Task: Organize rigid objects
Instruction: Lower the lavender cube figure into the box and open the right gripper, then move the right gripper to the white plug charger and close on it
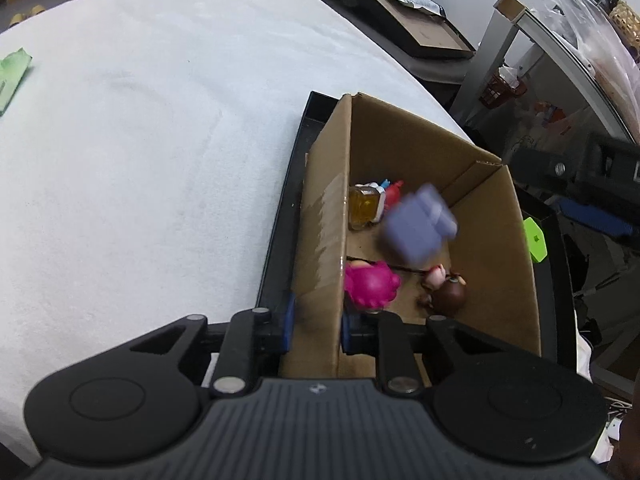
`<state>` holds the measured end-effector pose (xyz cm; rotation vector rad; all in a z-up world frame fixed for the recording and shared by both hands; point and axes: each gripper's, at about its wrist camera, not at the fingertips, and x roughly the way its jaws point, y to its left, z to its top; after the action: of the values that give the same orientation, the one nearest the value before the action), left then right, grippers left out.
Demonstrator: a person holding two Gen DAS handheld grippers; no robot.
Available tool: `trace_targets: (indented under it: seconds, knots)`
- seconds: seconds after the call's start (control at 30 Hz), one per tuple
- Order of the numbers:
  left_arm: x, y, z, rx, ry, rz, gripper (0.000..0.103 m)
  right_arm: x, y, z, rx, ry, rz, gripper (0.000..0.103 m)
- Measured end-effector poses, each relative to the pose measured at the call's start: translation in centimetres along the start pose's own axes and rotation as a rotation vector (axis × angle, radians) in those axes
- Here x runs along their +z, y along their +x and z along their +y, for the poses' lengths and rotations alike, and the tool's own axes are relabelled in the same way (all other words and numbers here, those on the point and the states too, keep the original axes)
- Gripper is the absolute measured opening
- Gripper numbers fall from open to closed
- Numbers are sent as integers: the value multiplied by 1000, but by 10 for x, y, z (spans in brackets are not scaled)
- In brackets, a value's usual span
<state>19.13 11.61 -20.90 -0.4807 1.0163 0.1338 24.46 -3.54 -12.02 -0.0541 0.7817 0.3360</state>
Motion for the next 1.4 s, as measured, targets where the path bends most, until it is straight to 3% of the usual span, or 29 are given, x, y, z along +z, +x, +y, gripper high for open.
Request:
trace_targets:
  seconds: [0.5,0.83,1.2,1.4]
  knots:
    - [0,-2,0,-5,14,-10,21,-9,-5,-30,-117,13,9,69]
    - [-2,-4,-8,14,51,-18,21,-18,-17,-86,-216,92,22,72]
    - [-4,-7,-39,154,170,-30,25,-48,3,-127,-171,161,57,72]
    - [-3,-2,-57,215,195,-2,39,-59,21,-141,-122,180,94,72]
